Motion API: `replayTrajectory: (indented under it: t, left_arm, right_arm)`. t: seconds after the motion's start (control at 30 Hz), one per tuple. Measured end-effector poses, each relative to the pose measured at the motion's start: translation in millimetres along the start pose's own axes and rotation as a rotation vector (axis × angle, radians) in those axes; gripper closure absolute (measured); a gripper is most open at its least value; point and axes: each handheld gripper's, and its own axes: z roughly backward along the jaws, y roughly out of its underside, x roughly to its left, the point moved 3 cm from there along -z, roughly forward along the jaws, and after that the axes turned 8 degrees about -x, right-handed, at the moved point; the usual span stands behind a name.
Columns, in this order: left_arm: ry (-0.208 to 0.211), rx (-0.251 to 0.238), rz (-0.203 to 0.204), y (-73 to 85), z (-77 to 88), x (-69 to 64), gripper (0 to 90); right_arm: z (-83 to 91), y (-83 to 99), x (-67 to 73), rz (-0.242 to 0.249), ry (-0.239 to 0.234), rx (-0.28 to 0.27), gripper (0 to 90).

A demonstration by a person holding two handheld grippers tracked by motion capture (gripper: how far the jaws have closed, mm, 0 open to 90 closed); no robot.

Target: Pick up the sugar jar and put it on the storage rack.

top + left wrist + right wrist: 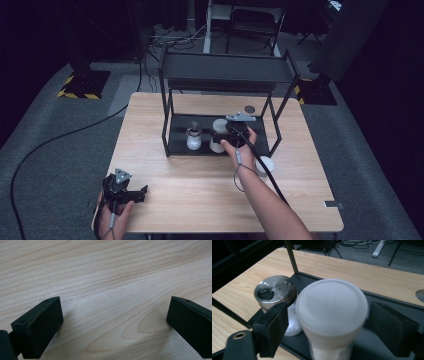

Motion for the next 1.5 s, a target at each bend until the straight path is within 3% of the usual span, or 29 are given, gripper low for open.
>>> replayTrajectory:
  t: [0.33,0.63,0.93,1.5]
  left_arm:
    - [-0.001,0.001,0.001,-0.3,-0.2,-0.2,0.3]
    - [-0.001,0.001,0.000,-0.4,-0.3,-0.2,0.3]
    - [-0.001,0.001,0.000,-0.5,-0.3,-0.1,0.3]
    - [-0.001,0.001,0.000,-0.4,-0.3,-0.2,0.3]
  right_arm:
    - [52.7,-12.1,2.8,0.064,-0.017,-0.039,13.5]
    - [94.6,-6.9,-2.8,0.078,-0.023,-0.069,11.7]
    - [122.6,6.7,-15.3,0.095,-0.014,-0.086,9.5]
    - [151.8,29.4,-23.0,0.102,-0.037,-0.058,8.2]
